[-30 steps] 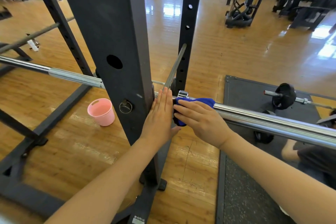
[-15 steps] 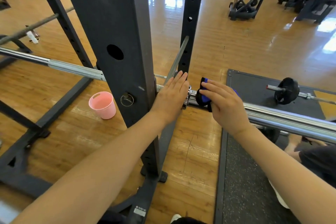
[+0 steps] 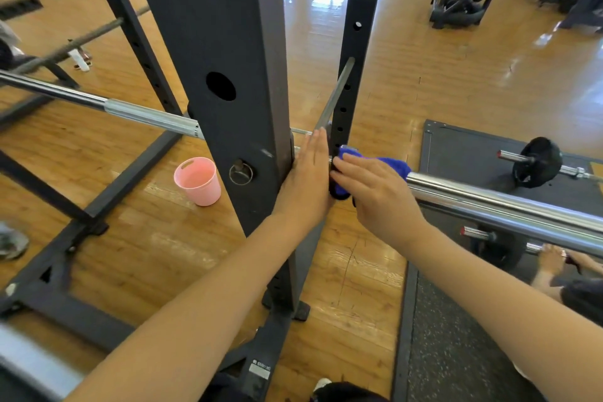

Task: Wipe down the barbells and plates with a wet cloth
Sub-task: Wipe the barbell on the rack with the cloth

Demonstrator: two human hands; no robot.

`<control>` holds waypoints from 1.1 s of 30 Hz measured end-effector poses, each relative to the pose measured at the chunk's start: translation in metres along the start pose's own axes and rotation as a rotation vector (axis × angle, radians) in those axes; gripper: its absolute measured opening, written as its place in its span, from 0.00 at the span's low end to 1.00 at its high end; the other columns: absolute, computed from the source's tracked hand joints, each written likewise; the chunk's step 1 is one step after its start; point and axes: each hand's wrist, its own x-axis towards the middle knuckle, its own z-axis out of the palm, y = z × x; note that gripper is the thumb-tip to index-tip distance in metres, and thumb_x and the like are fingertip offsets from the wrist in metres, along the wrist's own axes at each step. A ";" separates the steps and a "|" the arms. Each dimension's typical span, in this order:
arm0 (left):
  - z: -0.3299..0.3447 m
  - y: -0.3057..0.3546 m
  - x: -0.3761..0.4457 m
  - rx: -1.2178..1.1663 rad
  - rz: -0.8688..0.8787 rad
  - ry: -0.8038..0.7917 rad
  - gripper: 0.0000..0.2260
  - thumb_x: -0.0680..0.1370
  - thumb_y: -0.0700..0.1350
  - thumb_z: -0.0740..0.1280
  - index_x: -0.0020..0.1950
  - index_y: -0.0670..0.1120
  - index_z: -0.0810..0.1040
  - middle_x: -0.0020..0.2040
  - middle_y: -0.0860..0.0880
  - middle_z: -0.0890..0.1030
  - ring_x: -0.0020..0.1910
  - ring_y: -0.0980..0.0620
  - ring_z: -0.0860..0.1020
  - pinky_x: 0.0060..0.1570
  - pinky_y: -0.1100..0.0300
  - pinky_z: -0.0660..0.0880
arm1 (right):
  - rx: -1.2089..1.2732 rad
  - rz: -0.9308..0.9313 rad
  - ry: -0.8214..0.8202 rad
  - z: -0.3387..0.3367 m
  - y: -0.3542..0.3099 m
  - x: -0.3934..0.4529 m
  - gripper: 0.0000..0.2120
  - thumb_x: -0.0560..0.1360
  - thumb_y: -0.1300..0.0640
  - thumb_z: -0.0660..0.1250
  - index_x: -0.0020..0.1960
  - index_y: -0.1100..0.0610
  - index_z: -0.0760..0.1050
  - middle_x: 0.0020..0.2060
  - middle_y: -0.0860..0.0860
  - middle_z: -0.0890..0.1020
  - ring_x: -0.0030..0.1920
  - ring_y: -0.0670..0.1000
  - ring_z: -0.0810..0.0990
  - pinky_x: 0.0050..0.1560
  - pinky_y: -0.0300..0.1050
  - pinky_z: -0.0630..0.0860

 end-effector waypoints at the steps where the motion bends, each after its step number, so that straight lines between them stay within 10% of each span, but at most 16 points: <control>1: 0.000 0.000 0.001 -0.014 -0.006 0.005 0.38 0.78 0.39 0.66 0.78 0.42 0.42 0.78 0.46 0.46 0.77 0.51 0.46 0.71 0.59 0.57 | -0.020 -0.072 -0.029 -0.002 0.003 -0.005 0.23 0.61 0.74 0.72 0.55 0.63 0.80 0.55 0.58 0.82 0.58 0.59 0.79 0.62 0.54 0.71; 12: 0.002 -0.005 -0.002 0.136 0.036 -0.067 0.48 0.73 0.51 0.72 0.77 0.43 0.39 0.78 0.45 0.45 0.77 0.49 0.43 0.73 0.58 0.47 | -0.088 -0.244 -0.238 -0.016 0.009 -0.020 0.23 0.59 0.68 0.74 0.54 0.59 0.82 0.54 0.54 0.83 0.58 0.56 0.80 0.61 0.58 0.67; 18: 0.006 0.001 -0.002 0.344 0.084 -0.024 0.51 0.70 0.56 0.73 0.77 0.42 0.40 0.78 0.42 0.44 0.77 0.44 0.43 0.73 0.54 0.45 | -0.026 0.223 0.112 -0.035 0.023 -0.019 0.16 0.72 0.64 0.59 0.53 0.65 0.80 0.53 0.60 0.82 0.56 0.61 0.80 0.60 0.57 0.72; 25: 0.013 0.009 0.016 0.492 0.314 0.113 0.36 0.61 0.42 0.80 0.66 0.36 0.72 0.65 0.40 0.75 0.68 0.41 0.70 0.68 0.51 0.61 | -0.092 0.365 0.044 -0.024 0.008 -0.008 0.20 0.64 0.74 0.72 0.55 0.66 0.79 0.53 0.61 0.82 0.55 0.62 0.80 0.59 0.57 0.72; 33: -0.010 0.017 0.036 0.500 0.279 -0.218 0.41 0.72 0.49 0.72 0.76 0.40 0.51 0.77 0.44 0.53 0.77 0.45 0.45 0.74 0.53 0.45 | -0.079 0.284 -0.022 -0.027 0.002 -0.015 0.25 0.58 0.78 0.73 0.54 0.66 0.80 0.50 0.61 0.83 0.51 0.63 0.82 0.56 0.59 0.72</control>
